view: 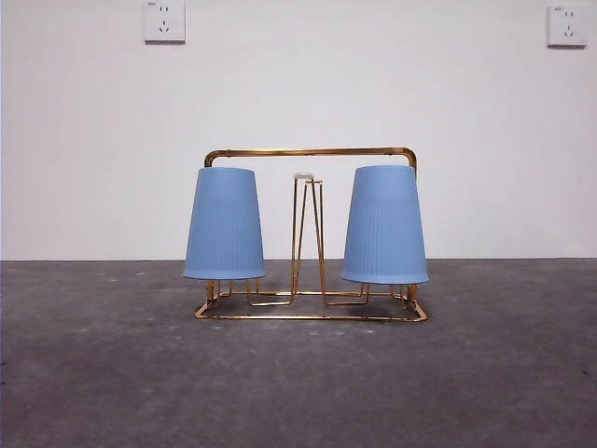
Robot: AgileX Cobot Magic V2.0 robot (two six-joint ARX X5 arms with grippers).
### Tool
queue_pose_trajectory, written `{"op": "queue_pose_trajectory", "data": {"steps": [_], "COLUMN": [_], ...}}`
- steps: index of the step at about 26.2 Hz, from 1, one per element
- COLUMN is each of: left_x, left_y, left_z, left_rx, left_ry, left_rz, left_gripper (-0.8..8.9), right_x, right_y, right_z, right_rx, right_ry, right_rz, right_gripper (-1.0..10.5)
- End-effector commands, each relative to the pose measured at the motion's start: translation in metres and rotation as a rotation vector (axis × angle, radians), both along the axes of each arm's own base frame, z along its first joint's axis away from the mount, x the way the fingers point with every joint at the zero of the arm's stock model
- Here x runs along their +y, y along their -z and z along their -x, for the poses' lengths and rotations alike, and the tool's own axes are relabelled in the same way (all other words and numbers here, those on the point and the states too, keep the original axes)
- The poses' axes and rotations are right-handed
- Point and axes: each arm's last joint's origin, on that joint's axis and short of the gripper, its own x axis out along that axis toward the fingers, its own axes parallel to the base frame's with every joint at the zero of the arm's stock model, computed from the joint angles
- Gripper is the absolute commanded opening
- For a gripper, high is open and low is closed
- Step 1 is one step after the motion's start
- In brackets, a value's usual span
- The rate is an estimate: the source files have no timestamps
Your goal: Pick up cup 1,put cup 1 in the cup rack,pick up cup 2,put cup 2 in the cup rack
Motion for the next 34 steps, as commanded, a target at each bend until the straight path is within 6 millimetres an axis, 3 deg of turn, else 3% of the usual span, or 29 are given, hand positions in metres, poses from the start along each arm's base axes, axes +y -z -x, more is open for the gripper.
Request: {"op": "queue_pose_trajectory", "data": {"steps": [1, 4, 6, 8, 11, 15, 18, 27, 34], "left_x": [0.0, 0.0, 0.0, 0.0, 0.0, 0.0, 0.0, 0.0, 0.0], "left_y": [0.003, 0.003, 0.003, 0.003, 0.003, 0.003, 0.003, 0.003, 0.003], "left_z": [-0.001, -0.001, -0.001, -0.001, -0.001, -0.001, -0.001, -0.001, -0.001], "left_rx": [0.003, 0.003, 0.003, 0.003, 0.003, 0.003, 0.003, 0.004, 0.004], "left_ry": [-0.001, -0.001, -0.001, -0.002, -0.001, -0.001, -0.001, -0.001, -0.001], "left_rz": [0.006, 0.006, 0.006, 0.006, 0.006, 0.006, 0.006, 0.006, 0.006], "left_gripper": [0.0, 0.0, 0.0, 0.0, 0.0, 0.0, 0.0, 0.0, 0.0], "right_x": [0.0, -0.002, -0.01, -0.023, -0.04, -0.055, -0.058, -0.058, -0.058], "right_y": [0.003, 0.003, 0.001, -0.001, -0.01, -0.007, 0.033, 0.158, 0.224], "right_z": [0.0, -0.001, 0.0, 0.004, 0.014, 0.026, 0.017, -0.019, -0.028], "right_rx": [0.023, -0.109, -0.156, -0.179, -0.26, -0.524, -0.64, -0.674, -0.652], "right_ry": [0.005, -0.098, -0.021, 0.062, 0.168, 0.419, 0.49, 0.55, 0.566], "right_rz": [0.017, 0.184, 0.228, 0.223, 0.059, -0.009, -0.057, -0.157, -0.175], "right_gripper": [0.0, 0.0, 0.0, 0.0, 0.0, 0.0, 0.0, 0.0, 0.0]}}
